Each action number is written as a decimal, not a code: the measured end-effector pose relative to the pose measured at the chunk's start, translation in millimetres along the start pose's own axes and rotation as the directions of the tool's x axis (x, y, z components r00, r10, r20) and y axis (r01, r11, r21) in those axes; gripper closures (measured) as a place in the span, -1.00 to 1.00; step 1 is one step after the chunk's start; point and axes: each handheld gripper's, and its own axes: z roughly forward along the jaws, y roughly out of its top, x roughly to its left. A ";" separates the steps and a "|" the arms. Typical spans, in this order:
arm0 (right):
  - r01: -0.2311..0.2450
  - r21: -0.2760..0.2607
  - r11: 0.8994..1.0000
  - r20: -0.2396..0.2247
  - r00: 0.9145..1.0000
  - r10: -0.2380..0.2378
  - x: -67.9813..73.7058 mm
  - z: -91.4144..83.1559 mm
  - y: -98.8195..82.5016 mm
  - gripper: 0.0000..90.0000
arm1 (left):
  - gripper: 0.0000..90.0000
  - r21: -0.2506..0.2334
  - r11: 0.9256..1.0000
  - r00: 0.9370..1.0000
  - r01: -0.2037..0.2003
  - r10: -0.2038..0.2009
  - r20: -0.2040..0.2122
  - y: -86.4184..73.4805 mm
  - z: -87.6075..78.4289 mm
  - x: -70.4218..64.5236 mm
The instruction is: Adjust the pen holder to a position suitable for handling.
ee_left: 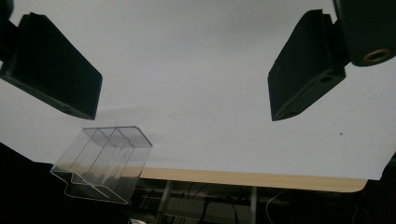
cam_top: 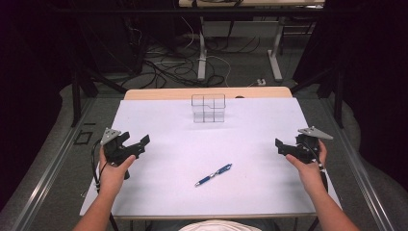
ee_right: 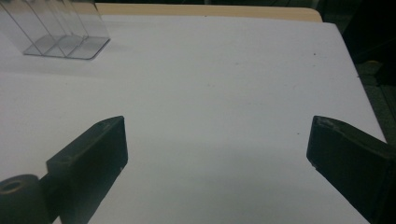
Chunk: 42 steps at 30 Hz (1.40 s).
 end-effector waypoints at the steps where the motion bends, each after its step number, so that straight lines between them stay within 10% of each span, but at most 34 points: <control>1: -0.003 0.007 1.000 -0.007 1.000 0.003 1.1 0.9 0.2 -0.89 | -0.81 0.005 1.000 1.000 -0.002 0.002 -0.002 -0.3 0.1 0.1; 18: 0.139 0.036 0.990 -0.073 0.988 -0.136 33.4 7.6 38.6 -0.69 | -0.99 -0.001 0.999 0.999 -0.040 0.040 -0.016 -2.8 1.3 2.5; 34: 0.285 0.064 0.957 -0.130 0.953 -0.275 82.4 20.6 91.0 -0.77 | -0.99 0.002 0.999 0.999 -0.038 0.038 -0.027 -6.1 -1.0 6.3; 42: 0.372 0.083 0.925 -0.144 0.922 -0.358 97.2 32.4 105.0 -0.67 | -0.99 0.019 0.998 0.997 -0.065 0.066 -0.039 -5.9 -1.1 5.8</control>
